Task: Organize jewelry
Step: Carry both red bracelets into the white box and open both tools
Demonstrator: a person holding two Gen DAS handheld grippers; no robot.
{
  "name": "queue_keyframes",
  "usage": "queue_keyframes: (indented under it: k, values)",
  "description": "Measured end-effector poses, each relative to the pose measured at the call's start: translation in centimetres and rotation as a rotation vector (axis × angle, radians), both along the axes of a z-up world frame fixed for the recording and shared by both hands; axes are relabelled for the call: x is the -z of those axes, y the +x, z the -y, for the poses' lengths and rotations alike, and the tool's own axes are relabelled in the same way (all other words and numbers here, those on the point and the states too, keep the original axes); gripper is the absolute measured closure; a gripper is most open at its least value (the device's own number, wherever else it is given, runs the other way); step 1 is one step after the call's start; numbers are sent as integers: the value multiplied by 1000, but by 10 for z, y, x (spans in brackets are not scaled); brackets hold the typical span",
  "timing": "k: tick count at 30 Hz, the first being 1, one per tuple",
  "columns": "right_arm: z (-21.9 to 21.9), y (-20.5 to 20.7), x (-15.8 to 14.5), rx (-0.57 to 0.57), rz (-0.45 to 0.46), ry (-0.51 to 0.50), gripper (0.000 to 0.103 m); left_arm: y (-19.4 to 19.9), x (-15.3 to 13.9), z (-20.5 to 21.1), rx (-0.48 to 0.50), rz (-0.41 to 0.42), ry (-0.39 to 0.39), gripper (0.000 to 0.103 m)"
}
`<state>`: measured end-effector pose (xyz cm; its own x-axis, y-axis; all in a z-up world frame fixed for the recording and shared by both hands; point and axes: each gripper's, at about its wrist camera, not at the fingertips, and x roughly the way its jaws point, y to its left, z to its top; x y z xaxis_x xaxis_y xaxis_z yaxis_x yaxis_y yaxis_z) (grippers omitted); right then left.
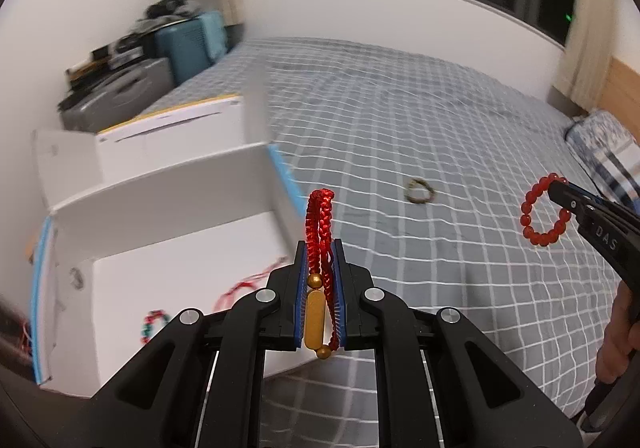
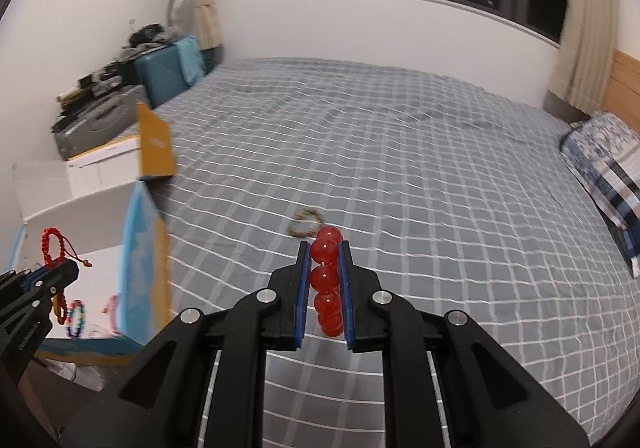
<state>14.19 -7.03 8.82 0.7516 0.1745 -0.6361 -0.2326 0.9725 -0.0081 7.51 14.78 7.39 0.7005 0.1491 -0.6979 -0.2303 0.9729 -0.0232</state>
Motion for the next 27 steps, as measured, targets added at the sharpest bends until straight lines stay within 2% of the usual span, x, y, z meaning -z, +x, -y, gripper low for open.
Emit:
queue_keyframes:
  k: [6,15,22,27]
  values:
    - [-60,-12,-10,-101,21,8,90,-19,0,-48,-99,-6,10,92]
    - [-138,-30,-12,-226,32,19,90,-43,5,-107,-184,-24,2,92]
    - [-191,-42,0,-318,3,7,90,-55,7,-139,-251,-30,-12,92]
    - [-222,-43,19,-358,-34,-15,90,-59,16,-166,-304,-51,-27,92]
